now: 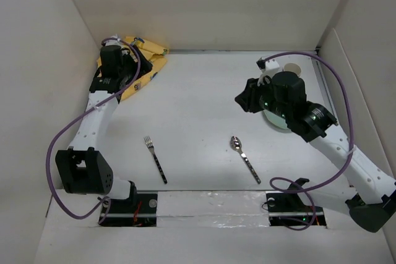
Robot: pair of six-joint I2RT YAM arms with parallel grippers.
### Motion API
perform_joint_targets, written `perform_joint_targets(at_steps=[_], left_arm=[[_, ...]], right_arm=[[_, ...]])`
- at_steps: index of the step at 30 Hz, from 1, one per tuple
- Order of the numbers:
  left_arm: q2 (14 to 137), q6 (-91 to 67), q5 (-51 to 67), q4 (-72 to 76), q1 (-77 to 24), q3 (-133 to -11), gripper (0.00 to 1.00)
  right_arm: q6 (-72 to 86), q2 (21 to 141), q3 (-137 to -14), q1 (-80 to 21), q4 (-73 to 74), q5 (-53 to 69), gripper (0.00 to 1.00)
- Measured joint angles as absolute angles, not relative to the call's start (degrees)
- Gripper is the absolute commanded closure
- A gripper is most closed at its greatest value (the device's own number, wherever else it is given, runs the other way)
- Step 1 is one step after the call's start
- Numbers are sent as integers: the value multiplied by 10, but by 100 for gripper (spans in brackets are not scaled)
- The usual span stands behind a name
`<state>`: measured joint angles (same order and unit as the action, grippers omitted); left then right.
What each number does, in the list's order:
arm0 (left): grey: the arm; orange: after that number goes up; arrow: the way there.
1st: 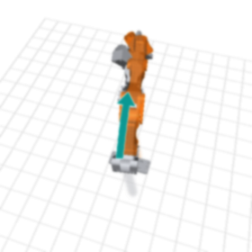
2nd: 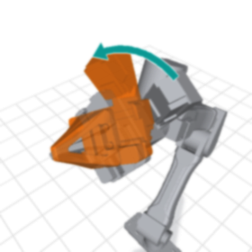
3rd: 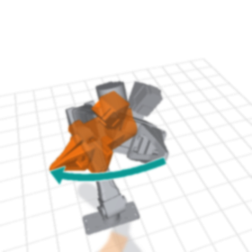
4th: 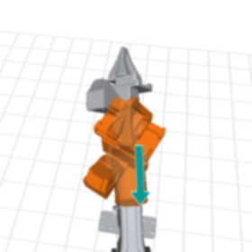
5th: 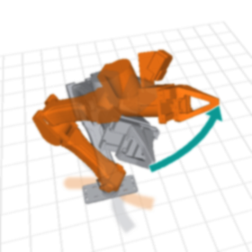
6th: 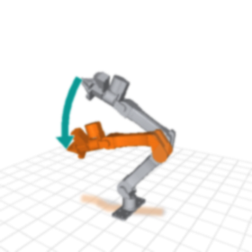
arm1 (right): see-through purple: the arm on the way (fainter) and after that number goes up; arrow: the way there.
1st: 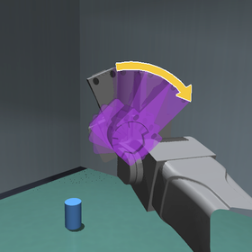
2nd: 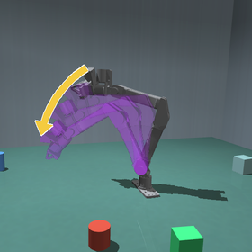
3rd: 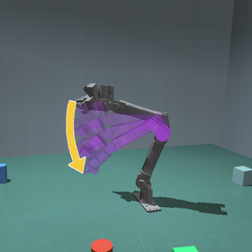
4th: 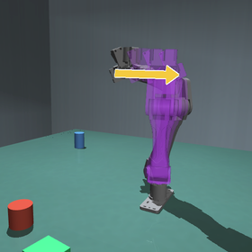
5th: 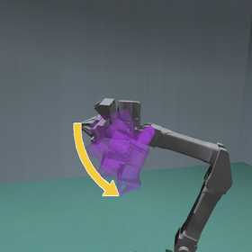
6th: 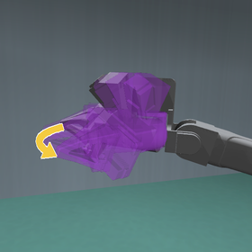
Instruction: Set the dinner table for one person
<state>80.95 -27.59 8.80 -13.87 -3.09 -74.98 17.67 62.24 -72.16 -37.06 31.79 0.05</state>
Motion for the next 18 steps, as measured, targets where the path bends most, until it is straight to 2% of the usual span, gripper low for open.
perform_joint_targets(at_steps=[2,3,4,5,8,12,13,14,15,16,18], left_arm=[[815,-285,70,-139,-15,-756,50],[821,-291,60,-139,-2,-762,60],[830,-297,55,-140,13,-768,85],[841,-308,52,-138,33,-775,100],[876,-321,45,-132,103,-779,100],[950,-321,18,-152,171,-803,70],[975,-318,4,-161,179,-818,60],[998,-316,-8,-169,182,-832,56],[1020,-313,-17,-174,182,-843,49],[1028,-311,-24,-179,182,-847,47],[1063,-308,-26,-184,181,-854,45]], right_arm=[[175,622,-721,-367,315,1,100],[174,622,-719,-363,313,1,100],[174,621,-717,-360,312,3,100],[173,621,-715,-354,313,8,100],[171,622,-714,-349,313,11,100],[167,618,-704,-341,305,13,100],[167,617,-699,-341,304,16,95],[167,616,-696,-341,302,19,82],[167,617,-694,-338,302,22,74],[167,619,-693,-337,302,27,61],[165,622,-693,-334,298,36,53]])
